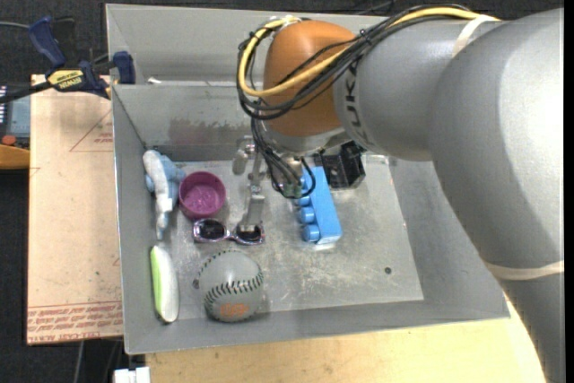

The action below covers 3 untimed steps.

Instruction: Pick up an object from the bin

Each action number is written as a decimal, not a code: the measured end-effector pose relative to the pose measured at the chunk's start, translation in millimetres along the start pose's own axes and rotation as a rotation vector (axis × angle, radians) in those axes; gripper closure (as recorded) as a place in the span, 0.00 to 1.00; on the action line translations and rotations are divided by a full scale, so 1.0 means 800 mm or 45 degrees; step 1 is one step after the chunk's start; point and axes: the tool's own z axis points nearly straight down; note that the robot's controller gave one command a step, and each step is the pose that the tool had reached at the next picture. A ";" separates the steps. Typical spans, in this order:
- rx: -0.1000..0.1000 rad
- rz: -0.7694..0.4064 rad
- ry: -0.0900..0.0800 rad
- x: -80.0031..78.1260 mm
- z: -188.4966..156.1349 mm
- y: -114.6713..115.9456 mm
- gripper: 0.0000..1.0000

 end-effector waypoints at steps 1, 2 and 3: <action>0.006 0.057 0.016 0.029 -0.026 -0.059 0.00; 0.003 0.012 0.001 0.055 0.019 -0.033 0.00; 0.002 -0.003 0.003 0.061 0.029 -0.017 0.00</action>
Offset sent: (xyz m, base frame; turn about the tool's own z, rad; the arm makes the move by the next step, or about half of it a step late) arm -0.0565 0.0151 -0.0433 -0.0264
